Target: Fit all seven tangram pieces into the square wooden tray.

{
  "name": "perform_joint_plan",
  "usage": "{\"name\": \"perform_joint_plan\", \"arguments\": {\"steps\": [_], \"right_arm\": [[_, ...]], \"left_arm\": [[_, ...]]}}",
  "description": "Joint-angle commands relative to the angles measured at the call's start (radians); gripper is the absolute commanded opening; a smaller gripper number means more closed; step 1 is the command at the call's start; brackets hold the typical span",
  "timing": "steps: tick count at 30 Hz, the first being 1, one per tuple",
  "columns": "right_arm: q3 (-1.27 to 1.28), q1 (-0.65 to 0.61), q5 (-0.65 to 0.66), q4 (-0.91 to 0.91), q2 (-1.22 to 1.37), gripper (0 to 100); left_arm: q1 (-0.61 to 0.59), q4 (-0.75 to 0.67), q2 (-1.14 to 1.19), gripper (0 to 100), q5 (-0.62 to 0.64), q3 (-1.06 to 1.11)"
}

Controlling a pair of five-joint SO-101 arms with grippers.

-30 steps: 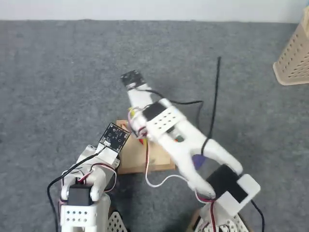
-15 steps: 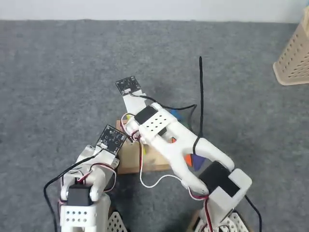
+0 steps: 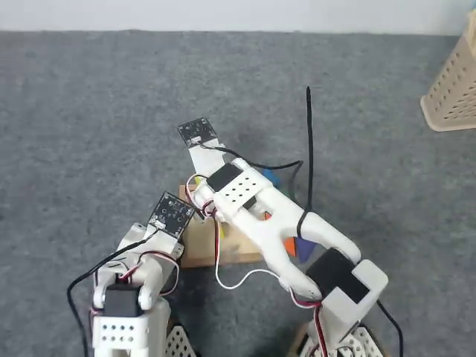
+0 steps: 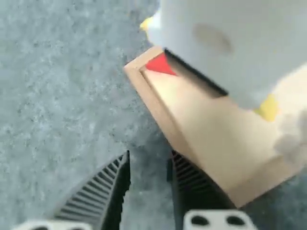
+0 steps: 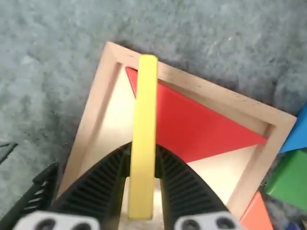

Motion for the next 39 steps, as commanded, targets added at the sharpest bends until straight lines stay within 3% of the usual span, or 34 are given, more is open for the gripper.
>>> {"name": "perform_joint_plan", "arguments": {"steps": [1, 5, 10, 16, 20, 32, 39], "right_arm": [[-0.060, 0.010, -0.008, 0.021, -0.018, 5.8], [-0.060, 0.044, -0.009, 0.031, -0.018, 13.6], [-0.058, 0.050, -0.009, 0.033, -0.021, 11.9], [-0.064, 0.154, -0.009, 0.105, -0.038, 11.7], [-0.064, 0.182, -0.009, 0.119, -0.041, 2.4], [-0.071, 0.030, -0.020, 0.114, -0.047, 0.6], [-0.114, 0.004, -0.140, 0.113, -0.036, 0.6]], "left_arm": [[-0.003, -0.002, -0.021, 12, 0.003, -0.012], [-0.003, -0.002, -0.021, 12, 0.003, -0.012], [-0.003, -0.002, -0.021, 12, 0.003, -0.012], [-0.003, -0.002, -0.021, 12, 0.003, -0.012], [-0.003, -0.002, -0.021, 12, 0.003, -0.012], [-0.003, -0.002, -0.021, 12, 0.003, -0.012], [-0.003, -0.002, -0.021, 12, 0.003, -0.012]]}}
